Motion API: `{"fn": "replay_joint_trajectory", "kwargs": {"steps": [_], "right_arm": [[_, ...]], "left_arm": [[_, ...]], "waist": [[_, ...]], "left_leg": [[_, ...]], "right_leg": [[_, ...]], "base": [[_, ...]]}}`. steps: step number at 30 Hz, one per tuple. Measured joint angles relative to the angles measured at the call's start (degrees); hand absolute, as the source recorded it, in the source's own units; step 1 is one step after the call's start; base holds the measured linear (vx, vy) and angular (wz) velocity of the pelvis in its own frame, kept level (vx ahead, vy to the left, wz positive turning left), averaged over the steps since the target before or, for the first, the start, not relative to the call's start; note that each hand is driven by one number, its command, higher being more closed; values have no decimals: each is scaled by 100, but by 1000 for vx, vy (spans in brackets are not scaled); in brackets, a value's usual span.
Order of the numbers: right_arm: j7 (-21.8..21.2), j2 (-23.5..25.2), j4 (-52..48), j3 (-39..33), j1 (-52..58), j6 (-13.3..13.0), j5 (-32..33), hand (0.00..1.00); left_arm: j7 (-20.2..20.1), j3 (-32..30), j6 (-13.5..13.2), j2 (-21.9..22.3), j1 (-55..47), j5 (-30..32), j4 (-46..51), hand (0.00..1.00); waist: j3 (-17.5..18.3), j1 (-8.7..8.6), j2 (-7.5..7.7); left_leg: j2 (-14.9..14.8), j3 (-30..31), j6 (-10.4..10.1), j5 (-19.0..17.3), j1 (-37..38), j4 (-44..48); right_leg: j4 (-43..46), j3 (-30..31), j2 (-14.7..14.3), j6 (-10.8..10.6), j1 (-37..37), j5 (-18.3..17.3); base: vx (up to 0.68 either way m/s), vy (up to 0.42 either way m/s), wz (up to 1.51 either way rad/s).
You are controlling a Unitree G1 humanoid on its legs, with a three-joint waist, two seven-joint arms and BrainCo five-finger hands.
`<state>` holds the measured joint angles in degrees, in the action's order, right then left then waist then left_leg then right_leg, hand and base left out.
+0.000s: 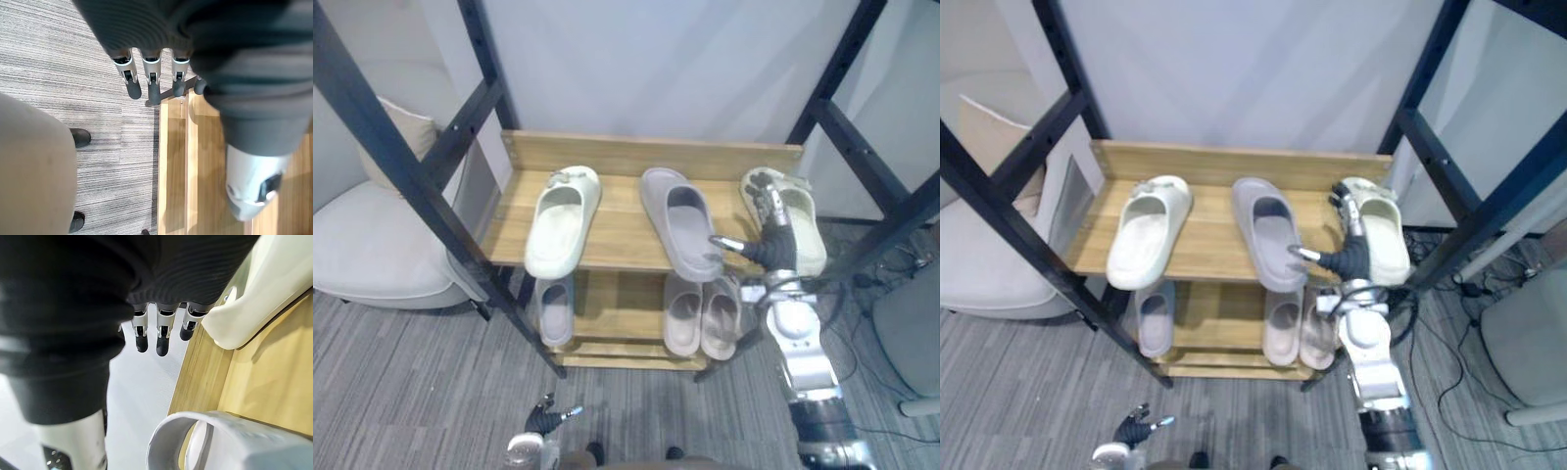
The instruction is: Organize the slippers on the shoe rack
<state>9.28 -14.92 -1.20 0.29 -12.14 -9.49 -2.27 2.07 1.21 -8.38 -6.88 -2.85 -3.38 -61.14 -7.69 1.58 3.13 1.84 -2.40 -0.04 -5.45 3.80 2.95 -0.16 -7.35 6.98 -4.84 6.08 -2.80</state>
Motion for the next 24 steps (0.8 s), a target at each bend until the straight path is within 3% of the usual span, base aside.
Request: {"fn": "replay_joint_trajectory", "kwargs": {"steps": [13, 24], "right_arm": [[75, -146, 1163, 3, -1162, 305, -165, 0], [56, -340, 2089, 58, -2098, 443, -227, 0]], "left_arm": [[-9, 47, 4, 34, 10, -11, 183, 0], [-10, 44, -16, 14, 40, -91, 335, 0]], "waist": [[-143, 100, 3], [-337, 198, 48]], "left_leg": [[49, 58, 24, 23, -78, 0], [62, 96, 92, 125, -169, -89]], "right_leg": [[-8, -54, 12, 15, -52, 23], [-52, -145, 20, 30, -114, 243]], "base": [[2, 2, 2], [-3, 3, 1]]}}
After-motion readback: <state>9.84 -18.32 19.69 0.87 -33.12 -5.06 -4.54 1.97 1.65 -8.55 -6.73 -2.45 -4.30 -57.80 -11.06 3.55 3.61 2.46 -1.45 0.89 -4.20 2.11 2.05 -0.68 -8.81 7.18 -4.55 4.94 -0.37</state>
